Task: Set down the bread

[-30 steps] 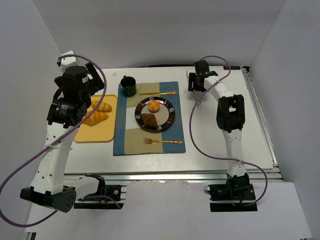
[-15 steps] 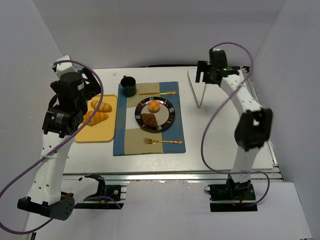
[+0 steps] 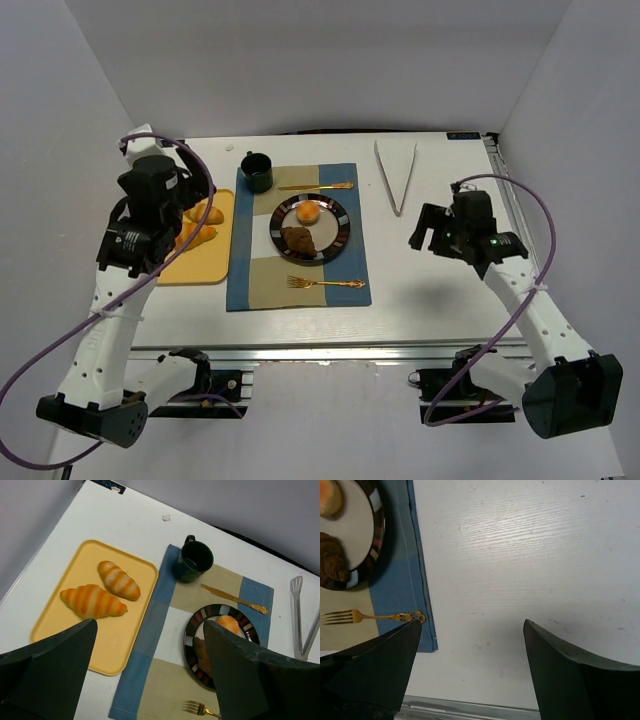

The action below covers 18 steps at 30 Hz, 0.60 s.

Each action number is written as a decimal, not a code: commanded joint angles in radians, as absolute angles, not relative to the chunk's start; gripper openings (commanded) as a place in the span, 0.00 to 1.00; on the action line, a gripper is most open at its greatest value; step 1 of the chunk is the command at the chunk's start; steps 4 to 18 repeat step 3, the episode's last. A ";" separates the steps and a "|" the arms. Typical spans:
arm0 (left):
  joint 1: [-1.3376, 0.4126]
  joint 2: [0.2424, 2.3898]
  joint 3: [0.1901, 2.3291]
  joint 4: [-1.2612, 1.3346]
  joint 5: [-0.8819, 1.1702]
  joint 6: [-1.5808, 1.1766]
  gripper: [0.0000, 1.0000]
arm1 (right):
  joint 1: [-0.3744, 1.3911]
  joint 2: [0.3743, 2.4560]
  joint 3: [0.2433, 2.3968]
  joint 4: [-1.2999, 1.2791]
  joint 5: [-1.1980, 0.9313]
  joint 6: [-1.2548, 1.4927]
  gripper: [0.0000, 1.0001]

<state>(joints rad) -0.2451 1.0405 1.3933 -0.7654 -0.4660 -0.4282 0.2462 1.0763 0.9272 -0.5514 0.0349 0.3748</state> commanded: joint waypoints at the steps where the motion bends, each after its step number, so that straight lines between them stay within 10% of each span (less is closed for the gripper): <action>1: -0.244 1.032 1.379 -0.730 -0.422 -0.445 0.98 | 0.245 1.063 0.945 -0.506 0.044 0.393 0.89; 18: -0.244 1.045 1.368 -0.712 -0.401 -0.451 0.98 | 0.245 1.115 0.980 -0.477 0.051 0.364 0.90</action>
